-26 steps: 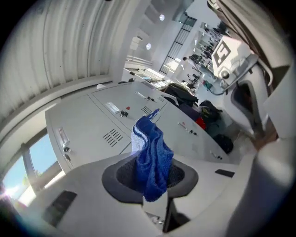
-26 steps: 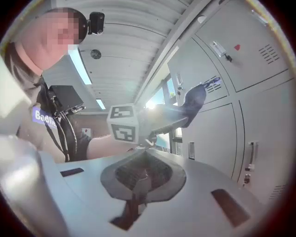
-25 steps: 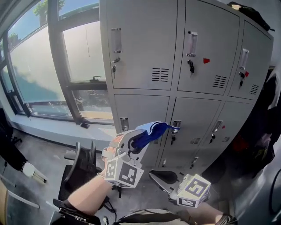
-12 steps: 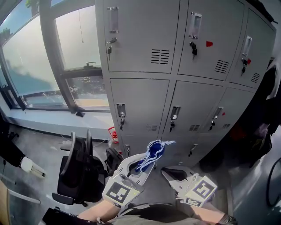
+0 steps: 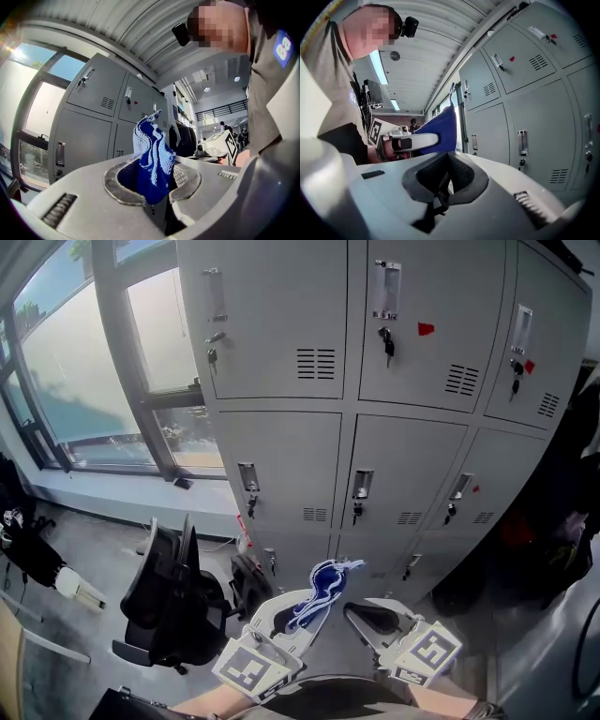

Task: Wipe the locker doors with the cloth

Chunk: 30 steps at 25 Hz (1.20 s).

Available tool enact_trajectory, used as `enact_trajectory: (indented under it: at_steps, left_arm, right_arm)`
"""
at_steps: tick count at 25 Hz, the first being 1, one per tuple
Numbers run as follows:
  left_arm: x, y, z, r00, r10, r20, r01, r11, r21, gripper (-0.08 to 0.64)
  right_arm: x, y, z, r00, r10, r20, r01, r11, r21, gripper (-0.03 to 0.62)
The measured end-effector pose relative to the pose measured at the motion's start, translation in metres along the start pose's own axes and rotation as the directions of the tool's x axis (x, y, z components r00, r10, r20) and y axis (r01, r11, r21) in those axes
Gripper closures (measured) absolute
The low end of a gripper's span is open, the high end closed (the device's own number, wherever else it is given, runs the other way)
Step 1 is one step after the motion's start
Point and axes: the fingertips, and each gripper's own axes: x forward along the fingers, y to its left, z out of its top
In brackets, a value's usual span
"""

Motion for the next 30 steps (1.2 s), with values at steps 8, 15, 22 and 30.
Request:
enact_trajectory:
  at_steps: [8,15,22,30]
  left_arm:
    - [0.008,-0.011,-0.002,1.000,-0.008,-0.012,0.008,1.000,0.007,0.468]
    - [0.008,-0.012,-0.002,1.000,-0.010,-0.013,0.011,1.000,0.015,0.469]
    - [0.006,-0.011,0.003,1.000,-0.006,-0.008,0.006,1.000,0.027,0.468]
    - [0.001,-0.011,0.004,1.000,0.003,-0.009,-0.003,1.000,0.029,0.468]
  right_arm:
    - [-0.008,-0.002,-0.001,1.000,0.008,-0.004,-0.008,1.000,0.001,0.586]
    - [-0.010,-0.002,-0.002,1.000,0.002,-0.010,-0.002,1.000,0.006,0.586]
    - [-0.009,-0.002,0.001,1.000,-0.001,-0.005,0.001,1.000,0.005,0.586]
    - [-0.008,0.002,0.002,1.000,-0.002,-0.005,0.002,1.000,0.004,0.586]
